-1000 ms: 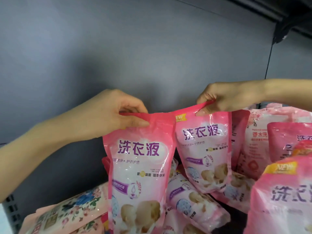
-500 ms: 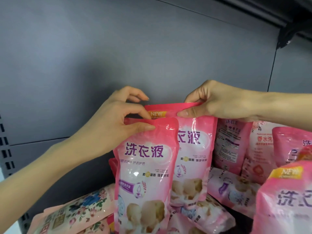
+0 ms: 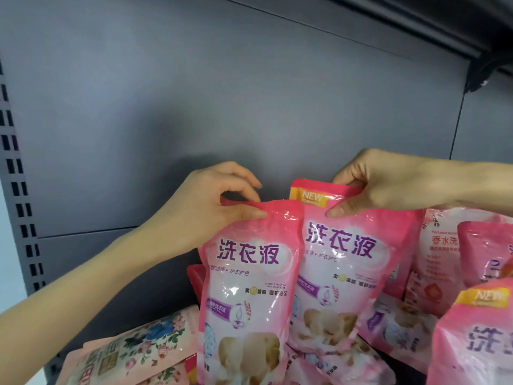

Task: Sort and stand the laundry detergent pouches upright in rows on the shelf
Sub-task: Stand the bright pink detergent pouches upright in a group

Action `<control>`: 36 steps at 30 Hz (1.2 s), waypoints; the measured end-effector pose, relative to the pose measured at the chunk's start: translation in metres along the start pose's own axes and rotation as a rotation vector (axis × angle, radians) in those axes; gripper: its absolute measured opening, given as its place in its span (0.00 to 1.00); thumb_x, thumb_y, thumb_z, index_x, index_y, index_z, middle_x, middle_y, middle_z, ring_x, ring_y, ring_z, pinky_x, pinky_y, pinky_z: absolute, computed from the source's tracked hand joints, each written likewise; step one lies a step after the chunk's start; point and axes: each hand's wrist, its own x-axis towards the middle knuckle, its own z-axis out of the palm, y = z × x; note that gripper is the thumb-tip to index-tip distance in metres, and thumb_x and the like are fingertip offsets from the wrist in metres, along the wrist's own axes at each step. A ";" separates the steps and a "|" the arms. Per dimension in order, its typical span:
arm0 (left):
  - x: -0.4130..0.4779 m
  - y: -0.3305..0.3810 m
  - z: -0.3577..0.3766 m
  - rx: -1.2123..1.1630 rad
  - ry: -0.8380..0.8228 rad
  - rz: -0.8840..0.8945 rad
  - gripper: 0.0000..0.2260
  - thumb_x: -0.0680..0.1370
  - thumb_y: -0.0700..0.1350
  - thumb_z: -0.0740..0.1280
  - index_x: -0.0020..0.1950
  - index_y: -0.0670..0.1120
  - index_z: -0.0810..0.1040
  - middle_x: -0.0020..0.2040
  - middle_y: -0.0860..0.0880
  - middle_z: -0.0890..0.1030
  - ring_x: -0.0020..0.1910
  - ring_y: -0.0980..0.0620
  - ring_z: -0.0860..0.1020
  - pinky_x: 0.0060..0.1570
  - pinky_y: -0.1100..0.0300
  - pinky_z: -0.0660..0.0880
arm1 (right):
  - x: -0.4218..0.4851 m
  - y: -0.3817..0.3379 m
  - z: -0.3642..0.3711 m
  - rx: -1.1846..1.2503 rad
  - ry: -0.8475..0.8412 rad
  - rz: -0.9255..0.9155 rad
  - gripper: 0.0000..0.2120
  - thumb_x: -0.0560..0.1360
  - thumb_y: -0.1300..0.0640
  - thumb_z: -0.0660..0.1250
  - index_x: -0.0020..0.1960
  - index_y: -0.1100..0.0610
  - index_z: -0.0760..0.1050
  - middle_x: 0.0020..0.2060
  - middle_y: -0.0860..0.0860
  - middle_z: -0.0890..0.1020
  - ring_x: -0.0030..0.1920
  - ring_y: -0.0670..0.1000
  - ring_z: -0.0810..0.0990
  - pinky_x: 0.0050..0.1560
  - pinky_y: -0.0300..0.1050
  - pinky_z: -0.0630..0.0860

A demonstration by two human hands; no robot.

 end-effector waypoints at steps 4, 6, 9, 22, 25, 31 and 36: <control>0.000 0.005 0.000 -0.006 0.023 0.024 0.07 0.62 0.54 0.71 0.36 0.53 0.82 0.51 0.61 0.76 0.49 0.62 0.77 0.50 0.73 0.72 | 0.008 -0.017 0.003 0.015 0.049 -0.076 0.03 0.68 0.60 0.74 0.36 0.56 0.82 0.31 0.51 0.84 0.28 0.45 0.81 0.31 0.40 0.79; -0.002 0.006 0.000 0.001 0.048 0.033 0.08 0.62 0.54 0.71 0.36 0.52 0.83 0.51 0.61 0.76 0.49 0.62 0.77 0.50 0.74 0.72 | 0.013 -0.023 0.004 0.024 0.065 -0.095 0.04 0.68 0.62 0.74 0.35 0.56 0.81 0.30 0.51 0.84 0.26 0.44 0.79 0.29 0.38 0.78; -0.005 0.008 0.001 -0.040 0.065 0.048 0.08 0.62 0.52 0.72 0.37 0.50 0.84 0.51 0.59 0.77 0.48 0.62 0.78 0.48 0.75 0.71 | 0.018 -0.027 0.006 0.044 0.061 -0.110 0.04 0.68 0.63 0.74 0.36 0.58 0.81 0.30 0.52 0.84 0.27 0.44 0.79 0.31 0.40 0.78; -0.002 0.014 0.001 -0.127 0.005 -0.011 0.08 0.62 0.49 0.74 0.36 0.46 0.84 0.37 0.52 0.83 0.40 0.63 0.81 0.44 0.67 0.76 | 0.006 -0.020 -0.011 0.097 -0.199 0.010 0.10 0.69 0.56 0.70 0.46 0.61 0.82 0.41 0.56 0.85 0.38 0.49 0.84 0.39 0.38 0.80; -0.003 0.011 -0.001 -0.110 0.015 -0.031 0.09 0.61 0.51 0.73 0.37 0.48 0.84 0.38 0.53 0.84 0.39 0.62 0.81 0.47 0.60 0.77 | -0.002 -0.014 -0.013 0.080 -0.213 0.021 0.09 0.71 0.58 0.68 0.49 0.58 0.83 0.43 0.55 0.86 0.45 0.52 0.85 0.45 0.43 0.82; -0.002 0.007 -0.006 -0.092 0.022 -0.042 0.07 0.62 0.52 0.73 0.36 0.51 0.83 0.41 0.55 0.83 0.43 0.57 0.80 0.52 0.57 0.75 | 0.001 -0.016 -0.002 0.101 -0.071 -0.097 0.07 0.76 0.63 0.64 0.47 0.62 0.81 0.39 0.55 0.86 0.41 0.52 0.85 0.39 0.40 0.81; -0.006 0.012 -0.007 -0.107 0.035 -0.006 0.03 0.65 0.46 0.75 0.36 0.49 0.83 0.44 0.57 0.83 0.45 0.63 0.79 0.48 0.71 0.73 | 0.014 -0.030 0.007 0.097 -0.058 -0.171 0.07 0.76 0.63 0.65 0.45 0.68 0.79 0.38 0.61 0.84 0.38 0.52 0.84 0.42 0.45 0.82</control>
